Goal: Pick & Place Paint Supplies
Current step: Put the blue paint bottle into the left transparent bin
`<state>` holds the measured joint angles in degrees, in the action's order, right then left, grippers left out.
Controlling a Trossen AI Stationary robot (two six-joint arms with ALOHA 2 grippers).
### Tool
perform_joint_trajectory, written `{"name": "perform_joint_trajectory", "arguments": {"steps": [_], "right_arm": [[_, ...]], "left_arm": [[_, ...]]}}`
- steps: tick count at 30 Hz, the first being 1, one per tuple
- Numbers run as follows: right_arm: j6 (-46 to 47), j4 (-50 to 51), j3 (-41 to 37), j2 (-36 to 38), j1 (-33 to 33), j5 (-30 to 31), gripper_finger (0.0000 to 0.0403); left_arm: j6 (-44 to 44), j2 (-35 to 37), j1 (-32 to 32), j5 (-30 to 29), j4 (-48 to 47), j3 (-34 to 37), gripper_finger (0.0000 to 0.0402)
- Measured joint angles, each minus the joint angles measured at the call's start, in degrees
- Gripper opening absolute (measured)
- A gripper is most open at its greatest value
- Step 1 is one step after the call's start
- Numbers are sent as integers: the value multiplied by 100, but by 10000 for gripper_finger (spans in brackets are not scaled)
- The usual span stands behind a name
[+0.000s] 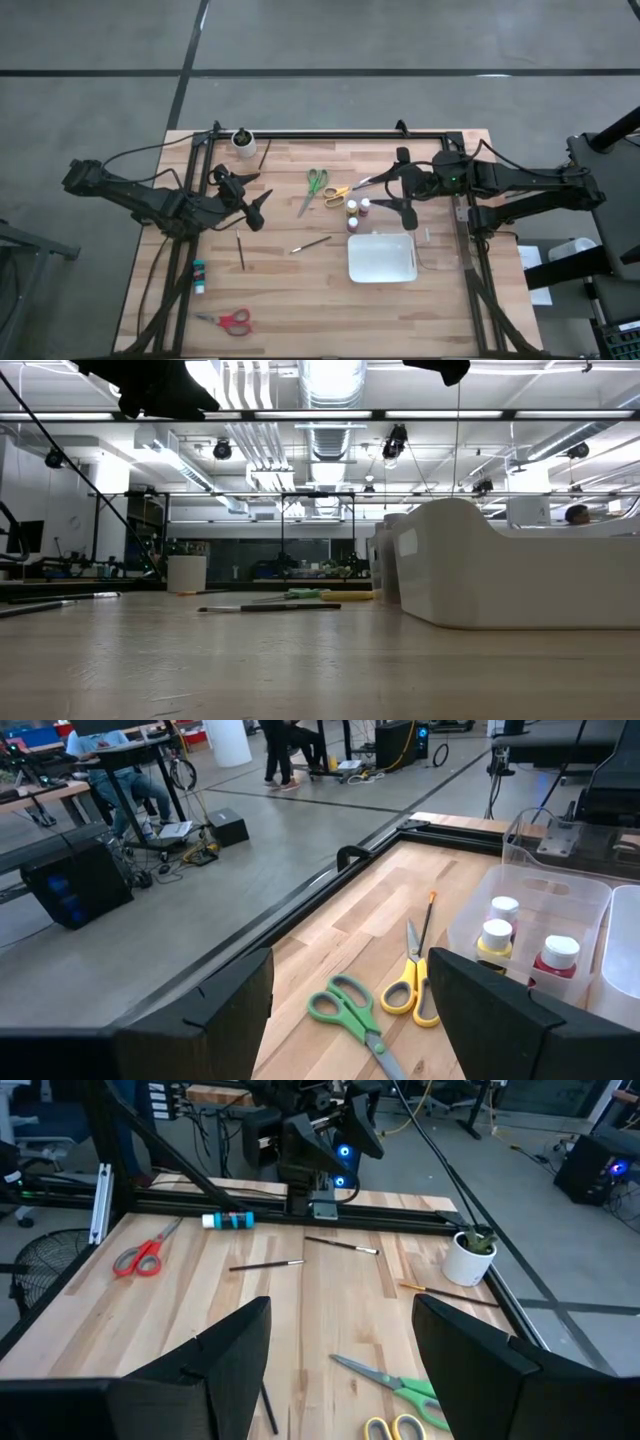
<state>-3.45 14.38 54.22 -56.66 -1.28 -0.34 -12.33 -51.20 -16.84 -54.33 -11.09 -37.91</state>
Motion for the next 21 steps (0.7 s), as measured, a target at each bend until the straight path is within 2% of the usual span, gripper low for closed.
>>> {"name": "perform_joint_trajectory", "arguments": {"steps": [3, 11, 14, 21], "right_arm": [[0, 0, 0, 0, 0, 0, 242], [1, -1, 0, 0, 2, 0, 242], [-1, 1, 0, 0, 0, 0, 242], [-1, 1, 0, 0, 1, 0, 242]], "left_arm": [[-46, 0, 0, 0, 17, 0, 268], [-1460, 0, 0, 0, 53, 1, 268], [-1535, 0, 0, 12, 37, 2, 268], [-1542, -19, -4, 1091, 70, -2, 269]]}}
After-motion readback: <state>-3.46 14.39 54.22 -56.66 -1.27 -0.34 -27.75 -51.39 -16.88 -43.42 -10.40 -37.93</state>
